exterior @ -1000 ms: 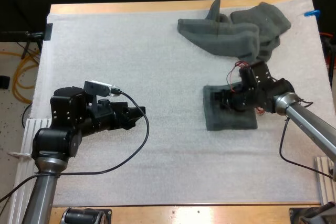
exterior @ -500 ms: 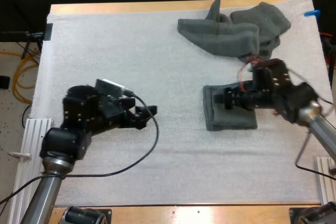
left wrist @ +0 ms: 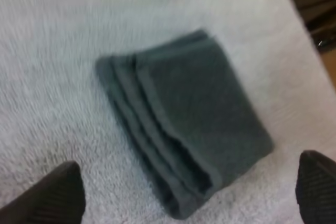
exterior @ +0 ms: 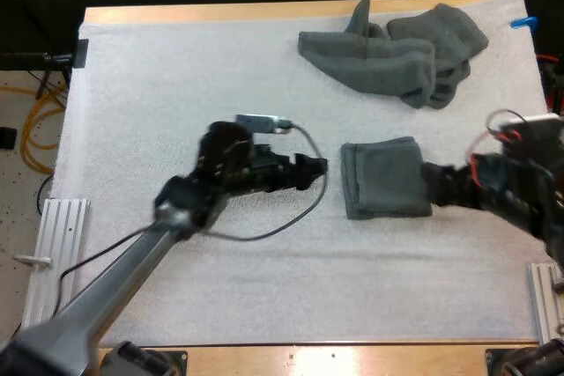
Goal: Pick towel from pile fold and stack
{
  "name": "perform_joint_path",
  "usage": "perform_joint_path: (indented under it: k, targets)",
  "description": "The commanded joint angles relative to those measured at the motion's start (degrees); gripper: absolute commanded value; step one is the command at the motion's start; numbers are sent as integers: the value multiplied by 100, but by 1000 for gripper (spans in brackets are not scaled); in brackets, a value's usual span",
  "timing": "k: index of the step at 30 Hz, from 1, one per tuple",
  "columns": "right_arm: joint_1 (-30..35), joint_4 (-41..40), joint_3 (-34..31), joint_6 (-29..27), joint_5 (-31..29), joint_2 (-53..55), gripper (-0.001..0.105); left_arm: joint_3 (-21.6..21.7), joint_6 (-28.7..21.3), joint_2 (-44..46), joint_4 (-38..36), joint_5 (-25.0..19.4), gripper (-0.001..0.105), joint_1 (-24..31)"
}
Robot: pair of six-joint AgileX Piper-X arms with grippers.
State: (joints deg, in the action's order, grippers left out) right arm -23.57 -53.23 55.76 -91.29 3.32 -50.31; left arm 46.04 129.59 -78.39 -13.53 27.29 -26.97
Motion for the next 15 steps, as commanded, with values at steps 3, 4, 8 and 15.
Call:
perform_joint_path:
  k: [3,4,8,15]
  targets:
    - [-5,-478,27,-42,-236,430,71,381,186,-714,117,-56,79,-210]
    - [-5,-600,27,-22,-296,536,71,510,219,-951,106,-56,79,-264]
    - [-5,-880,27,-23,-548,837,71,1077,375,-1845,-209,-56,79,-392]
    - [-5,-926,17,-9,-624,997,71,1892,419,-2821,-970,287,79,-578]
